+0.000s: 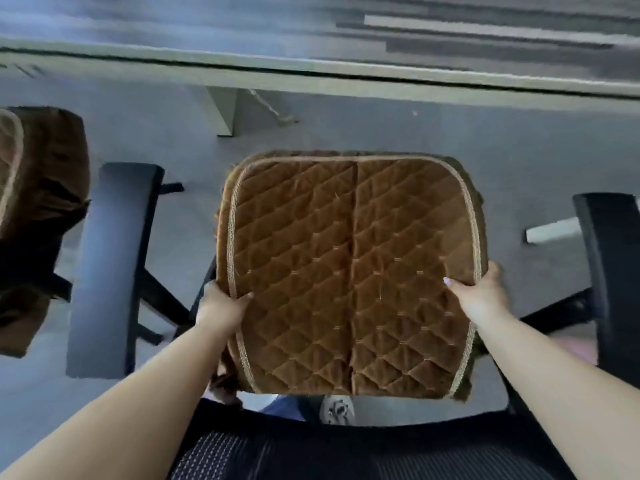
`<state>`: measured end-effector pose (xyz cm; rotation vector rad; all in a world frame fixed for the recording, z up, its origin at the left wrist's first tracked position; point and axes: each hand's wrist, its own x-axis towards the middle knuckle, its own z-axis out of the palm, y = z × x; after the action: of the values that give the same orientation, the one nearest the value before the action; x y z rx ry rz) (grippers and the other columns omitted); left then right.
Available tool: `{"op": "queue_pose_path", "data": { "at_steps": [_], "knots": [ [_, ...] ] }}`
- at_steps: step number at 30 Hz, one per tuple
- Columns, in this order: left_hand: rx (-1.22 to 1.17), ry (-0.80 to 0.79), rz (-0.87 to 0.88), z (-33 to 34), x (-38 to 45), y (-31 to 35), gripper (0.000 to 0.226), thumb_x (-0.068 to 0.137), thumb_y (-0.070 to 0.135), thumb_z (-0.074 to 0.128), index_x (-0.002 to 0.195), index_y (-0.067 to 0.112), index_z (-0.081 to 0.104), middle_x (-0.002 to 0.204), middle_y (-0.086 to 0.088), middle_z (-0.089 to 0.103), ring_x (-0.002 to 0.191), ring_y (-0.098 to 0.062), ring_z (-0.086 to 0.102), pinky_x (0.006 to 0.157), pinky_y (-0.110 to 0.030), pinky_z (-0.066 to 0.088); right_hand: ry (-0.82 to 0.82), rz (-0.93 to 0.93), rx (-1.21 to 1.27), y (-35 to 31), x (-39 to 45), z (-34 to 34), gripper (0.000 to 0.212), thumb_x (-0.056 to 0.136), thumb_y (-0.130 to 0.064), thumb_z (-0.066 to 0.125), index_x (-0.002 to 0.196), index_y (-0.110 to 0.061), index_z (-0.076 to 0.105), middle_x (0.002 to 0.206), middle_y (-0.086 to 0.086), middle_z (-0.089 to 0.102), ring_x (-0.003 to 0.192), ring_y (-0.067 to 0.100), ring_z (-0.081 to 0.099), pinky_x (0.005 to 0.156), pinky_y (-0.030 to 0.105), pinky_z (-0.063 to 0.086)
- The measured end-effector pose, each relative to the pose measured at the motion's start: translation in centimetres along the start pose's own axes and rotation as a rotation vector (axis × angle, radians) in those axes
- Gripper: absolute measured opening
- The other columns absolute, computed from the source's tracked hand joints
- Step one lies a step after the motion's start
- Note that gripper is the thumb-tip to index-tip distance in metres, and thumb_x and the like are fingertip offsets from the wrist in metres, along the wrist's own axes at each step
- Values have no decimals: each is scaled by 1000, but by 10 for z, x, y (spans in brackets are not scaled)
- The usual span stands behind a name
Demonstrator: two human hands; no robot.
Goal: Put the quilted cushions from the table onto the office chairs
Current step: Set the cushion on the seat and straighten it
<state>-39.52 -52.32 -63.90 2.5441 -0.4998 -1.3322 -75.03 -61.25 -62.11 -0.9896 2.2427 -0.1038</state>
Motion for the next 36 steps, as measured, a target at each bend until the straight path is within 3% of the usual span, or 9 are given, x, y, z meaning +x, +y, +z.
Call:
{"op": "queue_pose_path", "data": {
  "at_steps": [5,13,17,19,22,24,27,31,36],
  "knots": [
    [114,44,-26,11,14,-3,58,82,29,70,126,2,45,122,-21,59,109,-42,58,91,-47,50,13,11,15,18,4,14,68,82,-24,71,138,-10,34,129,16,56,116,38,55,92,41,45],
    [146,76,-23,22,13,-10,61,83,34,69,128,4,40,124,-23,53,102,-46,59,82,-54,55,86,-14,-21,26,3,21,72,82,-23,72,141,-8,33,128,23,53,113,40,56,92,41,46],
    [156,126,-14,25,-1,-7,75,84,30,68,144,9,29,140,-25,40,125,-47,41,103,-55,40,96,19,-66,28,-1,20,72,80,-27,73,140,-11,36,130,27,47,114,45,51,95,49,47],
    [193,185,108,26,-16,-1,84,85,29,67,151,16,16,150,-20,27,136,-44,26,110,-55,27,149,-77,-143,26,-6,18,71,80,-28,73,140,-11,38,136,25,43,123,42,43,98,49,43],
    [403,290,533,31,-28,17,83,83,32,68,151,21,21,154,-15,22,142,-39,19,116,-54,17,124,-395,-217,2,-15,20,72,83,-32,69,144,-20,34,150,14,31,139,32,28,109,50,36],
    [548,239,705,40,-22,39,84,82,36,69,151,26,21,157,-12,17,146,-35,10,117,-57,11,-2,-545,-331,-24,-16,32,73,83,-40,67,146,-30,30,157,8,20,145,29,16,113,52,29],
    [710,118,779,60,-8,79,94,81,44,68,152,34,7,161,-7,-2,148,-31,-7,114,-62,6,-130,-674,-530,-64,-11,60,80,83,-49,63,148,-37,18,161,3,3,148,26,-1,114,60,18],
    [854,-29,652,82,22,108,106,75,43,76,152,35,3,161,-7,-7,147,-34,-9,109,-70,11,-179,-613,-688,-89,5,94,90,82,-51,64,149,-40,6,160,4,-8,147,31,-9,109,70,15],
    [914,-23,623,89,27,116,109,72,41,78,151,35,4,159,-8,-5,146,-37,-6,106,-72,13,-166,-598,-698,-92,8,101,90,81,-50,65,149,-41,7,159,6,-6,146,32,-8,107,72,15]
  ]
}}
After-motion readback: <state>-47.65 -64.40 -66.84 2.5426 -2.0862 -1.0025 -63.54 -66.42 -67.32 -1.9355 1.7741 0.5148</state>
